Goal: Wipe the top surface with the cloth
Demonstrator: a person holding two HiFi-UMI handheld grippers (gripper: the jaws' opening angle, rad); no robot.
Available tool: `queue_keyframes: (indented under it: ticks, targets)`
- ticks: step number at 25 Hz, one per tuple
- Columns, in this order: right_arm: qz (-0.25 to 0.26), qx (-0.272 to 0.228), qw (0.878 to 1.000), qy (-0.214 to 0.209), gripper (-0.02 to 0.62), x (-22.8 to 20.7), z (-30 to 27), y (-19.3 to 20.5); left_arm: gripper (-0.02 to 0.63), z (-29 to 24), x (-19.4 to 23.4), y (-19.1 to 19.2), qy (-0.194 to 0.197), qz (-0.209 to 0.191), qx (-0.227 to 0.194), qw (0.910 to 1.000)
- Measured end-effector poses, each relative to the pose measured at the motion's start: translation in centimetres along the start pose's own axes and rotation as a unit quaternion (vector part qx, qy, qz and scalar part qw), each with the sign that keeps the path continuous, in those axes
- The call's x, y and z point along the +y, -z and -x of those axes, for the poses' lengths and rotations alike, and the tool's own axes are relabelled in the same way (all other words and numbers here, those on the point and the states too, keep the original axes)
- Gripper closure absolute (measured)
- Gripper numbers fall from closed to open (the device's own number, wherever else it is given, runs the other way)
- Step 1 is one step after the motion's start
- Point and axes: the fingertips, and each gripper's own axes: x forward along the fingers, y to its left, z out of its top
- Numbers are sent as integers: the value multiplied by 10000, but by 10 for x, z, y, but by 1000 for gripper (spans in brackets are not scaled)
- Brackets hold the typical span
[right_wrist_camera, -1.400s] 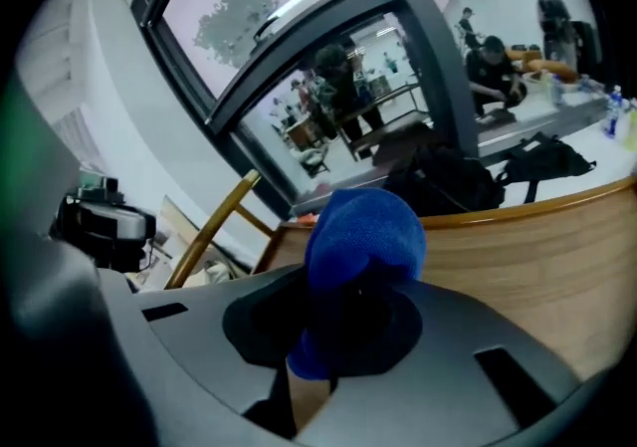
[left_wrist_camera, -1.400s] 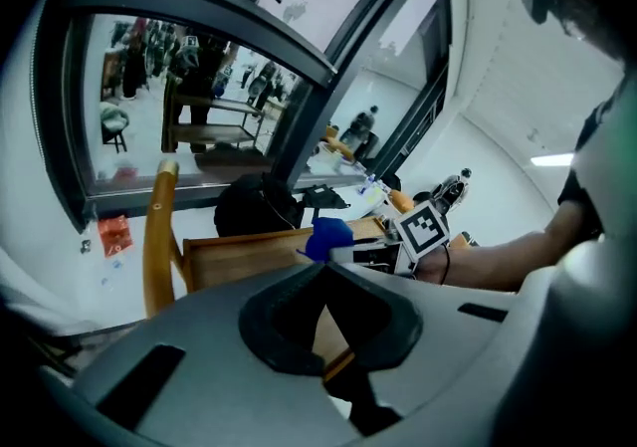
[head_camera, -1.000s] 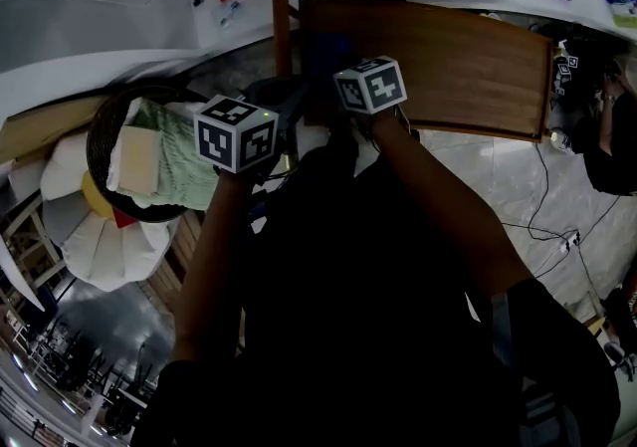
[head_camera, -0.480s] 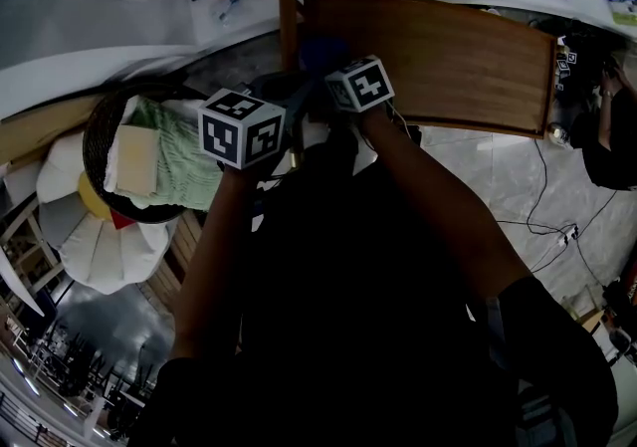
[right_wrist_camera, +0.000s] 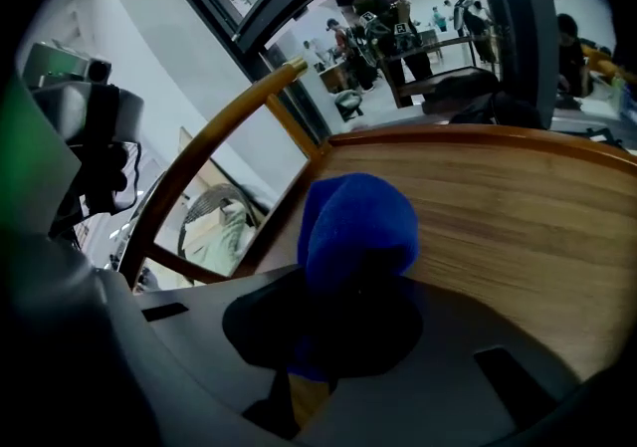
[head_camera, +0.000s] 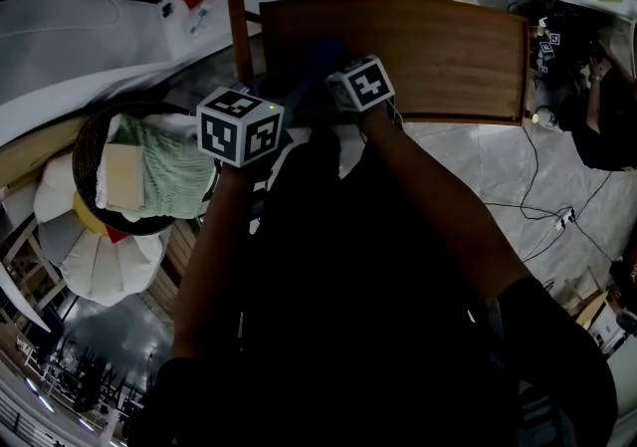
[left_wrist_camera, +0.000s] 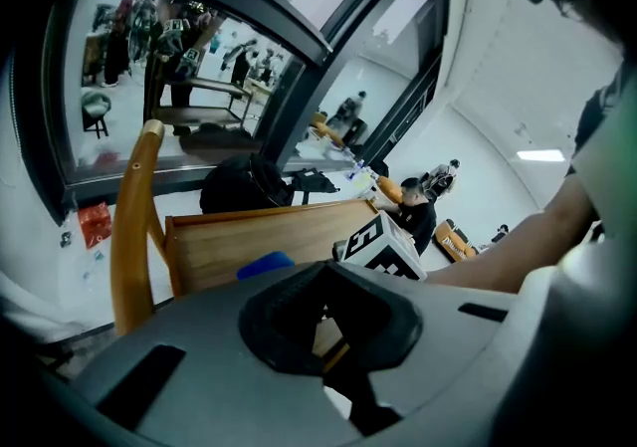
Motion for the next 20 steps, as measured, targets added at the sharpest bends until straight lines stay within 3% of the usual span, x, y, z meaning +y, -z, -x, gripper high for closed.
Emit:
queue_keyframes:
  ticks: [10, 20]
  targets:
    - [-477, 59, 9975, 525, 534, -104, 81, 46, 598, -83, -63, -17, 265, -224, 244, 9991]
    - [-661, -357, 9938, 824, 534, -196, 160, 77, 598, -160, -128, -42, 650, -424, 349, 9964]
